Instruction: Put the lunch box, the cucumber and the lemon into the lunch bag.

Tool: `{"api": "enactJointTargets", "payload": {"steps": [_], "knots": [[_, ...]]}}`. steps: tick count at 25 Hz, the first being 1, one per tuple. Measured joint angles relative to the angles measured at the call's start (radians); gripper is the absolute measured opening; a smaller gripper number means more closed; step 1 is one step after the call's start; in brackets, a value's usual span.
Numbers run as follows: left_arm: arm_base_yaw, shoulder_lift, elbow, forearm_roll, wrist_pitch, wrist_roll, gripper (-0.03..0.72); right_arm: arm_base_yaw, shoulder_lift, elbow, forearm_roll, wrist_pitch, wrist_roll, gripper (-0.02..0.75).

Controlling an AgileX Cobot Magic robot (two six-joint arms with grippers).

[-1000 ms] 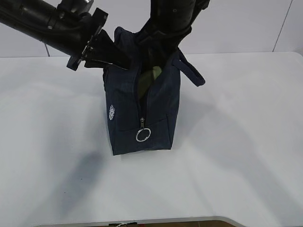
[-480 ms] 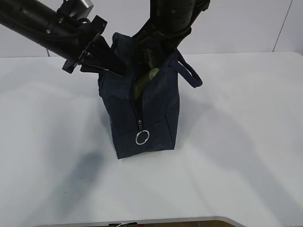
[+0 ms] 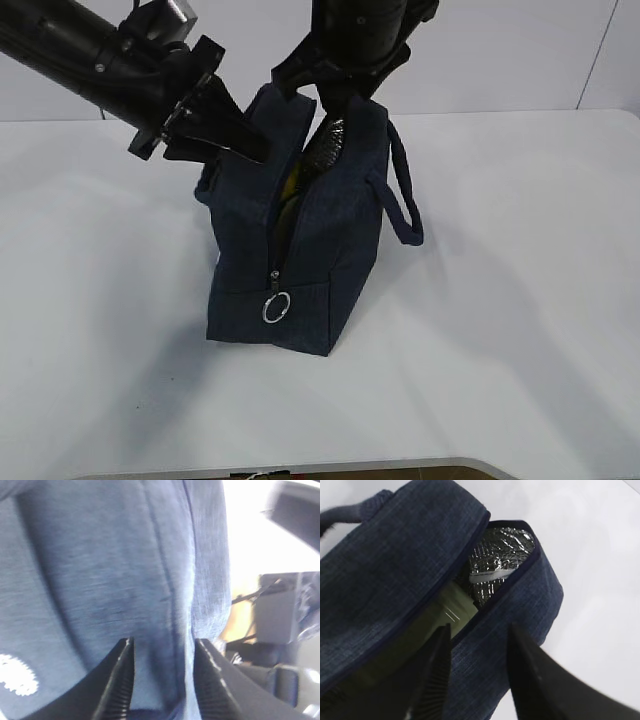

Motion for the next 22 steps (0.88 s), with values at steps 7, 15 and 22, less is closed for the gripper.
{"api": "enactJointTargets", "payload": {"steps": [7, 15, 22], "knots": [[0.035, 0.0, 0.0, -0.016, 0.046, -0.02, 0.286, 0.0, -0.055, 0.0, 0.003, 0.0, 0.002, 0.346], [0.087, -0.03, 0.0, -0.026, 0.055, -0.022, 0.292, 0.0, -0.163, 0.0, 0.031, 0.0, 0.002, 0.346], [0.092, -0.09, 0.0, -0.012, 0.058, -0.023, 0.292, 0.0, -0.23, 0.0, 0.165, 0.001, 0.002, 0.346]]}}
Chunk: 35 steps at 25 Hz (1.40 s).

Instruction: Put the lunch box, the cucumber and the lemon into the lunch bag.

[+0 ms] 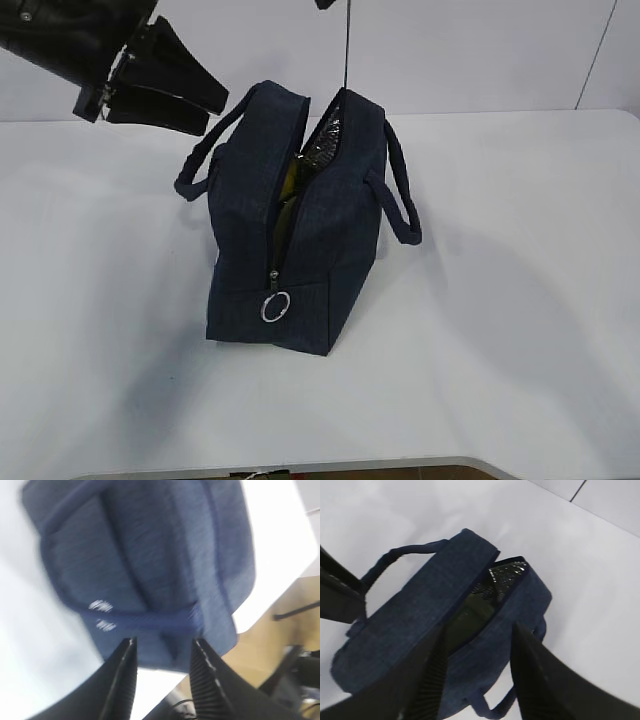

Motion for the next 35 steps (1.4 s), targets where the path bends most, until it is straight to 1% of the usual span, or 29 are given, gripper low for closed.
{"api": "enactJointTargets", "payload": {"steps": [3, 5, 8, 11, 15, 19, 23, 25, 29, 35], "knots": [[0.0, -0.036, 0.0, 0.07, 0.002, -0.009, 0.292, 0.0, -0.012, 0.0, 0.072, 0.0, 0.0, 0.346], [0.0, -0.067, 0.0, 0.155, 0.004, -0.028, 0.282, 0.0, -0.021, 0.0, 0.092, 0.0, 0.0, 0.346], [0.0, -0.117, 0.0, 0.279, 0.013, -0.064, 0.255, 0.0, -0.041, 0.0, 0.101, 0.0, 0.0, 0.346], [0.0, -0.16, 0.0, 0.371, 0.023, -0.1, 0.246, 0.0, -0.053, 0.002, 0.104, 0.002, 0.0, 0.347], [0.0, -0.208, 0.0, 0.484, 0.026, -0.15, 0.245, 0.0, -0.07, 0.047, 0.104, 0.002, 0.0, 0.347], [0.0, -0.254, 0.0, 0.539, 0.03, -0.185, 0.258, 0.0, -0.09, 0.106, 0.104, 0.002, 0.0, 0.347], [0.0, -0.295, 0.0, 0.548, 0.034, -0.204, 0.323, 0.0, -0.109, 0.147, 0.104, 0.002, 0.0, 0.347], [0.0, -0.315, 0.0, 0.568, 0.036, -0.212, 0.343, 0.0, -0.116, 0.161, 0.104, 0.002, 0.0, 0.347], [0.0, -0.343, 0.0, 0.617, 0.039, -0.233, 0.353, 0.0, -0.125, 0.163, 0.122, 0.002, 0.0, 0.347], [0.0, -0.398, 0.016, 0.628, 0.044, -0.237, 0.354, 0.0, -0.127, 0.163, 0.151, 0.002, 0.0, 0.347]]}}
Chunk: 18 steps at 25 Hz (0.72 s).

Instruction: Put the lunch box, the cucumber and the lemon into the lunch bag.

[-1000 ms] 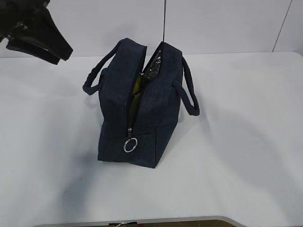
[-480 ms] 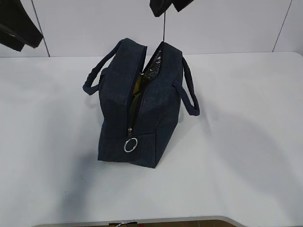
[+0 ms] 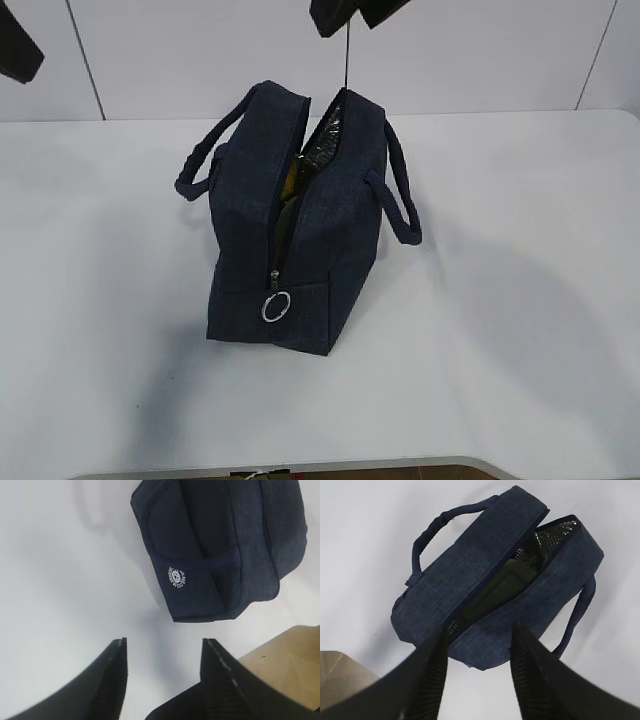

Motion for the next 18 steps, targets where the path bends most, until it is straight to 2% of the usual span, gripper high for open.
{"api": "enactJointTargets", "payload": {"steps": [6, 18], "knots": [[0.0, -0.079, 0.058, 0.017, 0.005, -0.002, 0.336, 0.0, 0.0, 0.0, 0.02, 0.0, 0.0, 0.347], [0.0, -0.218, 0.061, 0.039, 0.007, -0.005, 0.309, 0.0, -0.017, 0.0, 0.025, 0.0, 0.0, 0.347]]}}
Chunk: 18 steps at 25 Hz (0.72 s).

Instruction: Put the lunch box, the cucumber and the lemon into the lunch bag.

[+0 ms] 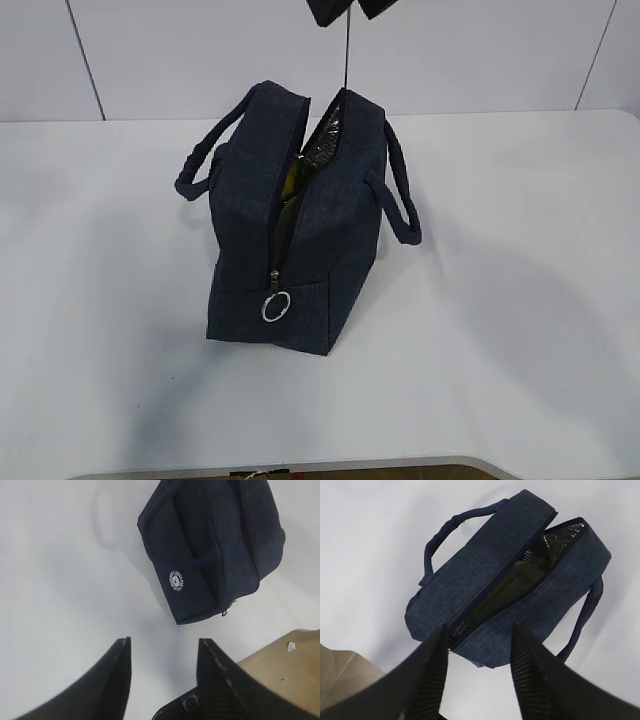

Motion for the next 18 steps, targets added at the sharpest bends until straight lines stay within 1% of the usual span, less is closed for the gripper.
{"api": "enactJointTargets", "payload": {"steps": [14, 18], "knots": [[0.0, -0.116, 0.0, 0.002, 0.004, -0.002, 0.307, 0.0, -0.045, 0.0, 0.007, 0.001, 0.0, 0.347], [0.0, -0.162, 0.041, 0.002, 0.004, -0.004, 0.306, 0.0, -0.072, 0.008, 0.01, 0.001, 0.0, 0.347]]}}
